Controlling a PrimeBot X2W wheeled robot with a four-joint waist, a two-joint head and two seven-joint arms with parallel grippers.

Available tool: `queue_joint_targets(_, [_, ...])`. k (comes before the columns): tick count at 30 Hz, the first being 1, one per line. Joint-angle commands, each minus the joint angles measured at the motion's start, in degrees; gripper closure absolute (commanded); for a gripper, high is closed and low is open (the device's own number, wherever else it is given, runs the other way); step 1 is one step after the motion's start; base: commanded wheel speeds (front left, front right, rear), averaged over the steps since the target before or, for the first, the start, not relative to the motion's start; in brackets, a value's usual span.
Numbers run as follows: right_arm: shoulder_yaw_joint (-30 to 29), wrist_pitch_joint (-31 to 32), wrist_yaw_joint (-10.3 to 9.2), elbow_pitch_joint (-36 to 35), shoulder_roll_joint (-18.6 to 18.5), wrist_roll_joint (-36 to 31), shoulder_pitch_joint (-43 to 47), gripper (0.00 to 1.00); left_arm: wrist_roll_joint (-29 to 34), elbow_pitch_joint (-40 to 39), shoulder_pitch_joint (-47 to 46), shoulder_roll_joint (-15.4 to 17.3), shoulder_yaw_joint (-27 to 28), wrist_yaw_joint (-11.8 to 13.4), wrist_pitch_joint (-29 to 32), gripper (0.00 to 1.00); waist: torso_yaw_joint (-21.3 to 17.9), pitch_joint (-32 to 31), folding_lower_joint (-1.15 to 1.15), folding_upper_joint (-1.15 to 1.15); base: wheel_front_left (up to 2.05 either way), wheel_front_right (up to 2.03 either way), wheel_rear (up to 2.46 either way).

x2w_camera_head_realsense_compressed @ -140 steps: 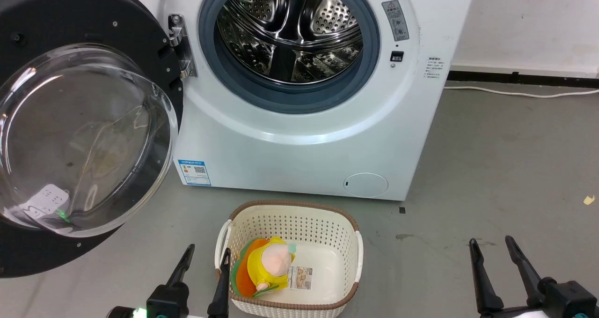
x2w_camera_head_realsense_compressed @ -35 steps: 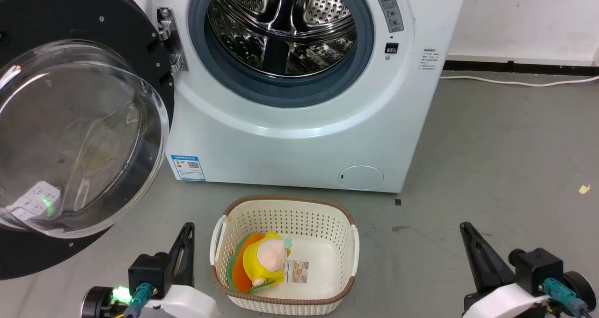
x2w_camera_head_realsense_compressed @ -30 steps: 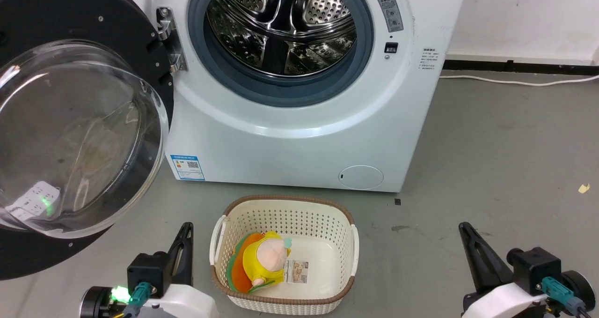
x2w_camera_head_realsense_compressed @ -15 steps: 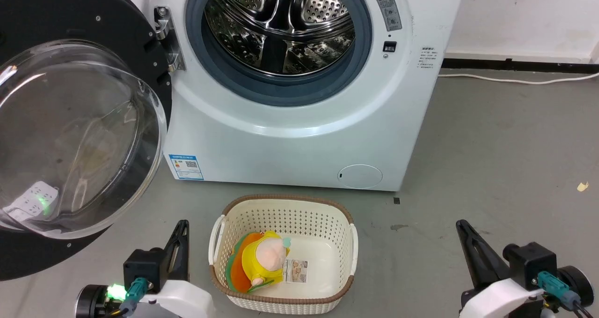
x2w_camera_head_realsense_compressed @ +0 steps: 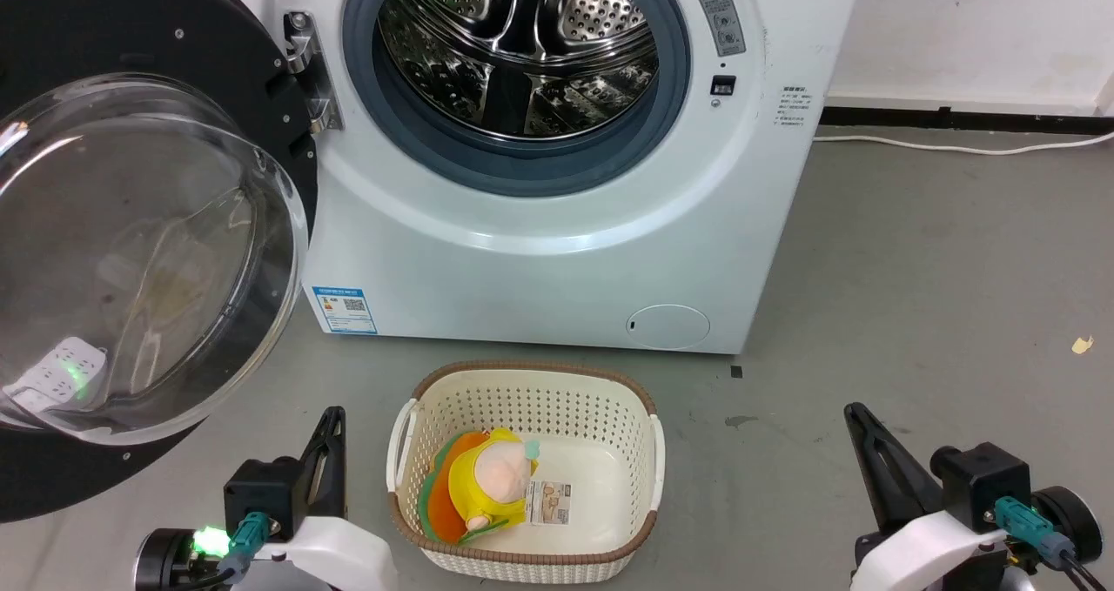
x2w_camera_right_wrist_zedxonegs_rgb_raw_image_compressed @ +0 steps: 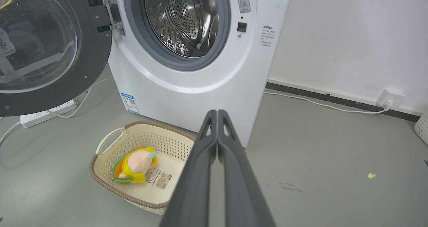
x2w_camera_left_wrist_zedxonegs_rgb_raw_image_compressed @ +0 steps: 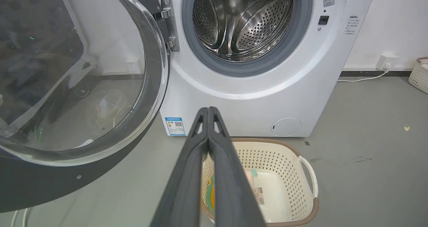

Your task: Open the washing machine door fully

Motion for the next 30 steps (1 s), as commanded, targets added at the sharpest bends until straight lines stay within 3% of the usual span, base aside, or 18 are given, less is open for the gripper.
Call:
queue_joint_targets(1, [0.0, 0.0, -0.03, -0.2, 0.3, -0.4, -0.7, 1.00, 0.5, -0.2, -0.9, 0.0, 0.0, -0.3, 0.0, 1.00, 0.0, 0.0, 0.00, 0.00, 0.00, 0.00, 0.00])
queue_joint_targets(30, [0.0, 0.0, -0.03, -0.2, 0.3, -0.4, -0.7, 1.00, 0.5, -0.2, -0.9, 0.0, 0.0, -0.3, 0.0, 1.00, 0.0, 0.0, 0.00, 0.00, 0.00, 0.00, 0.00])
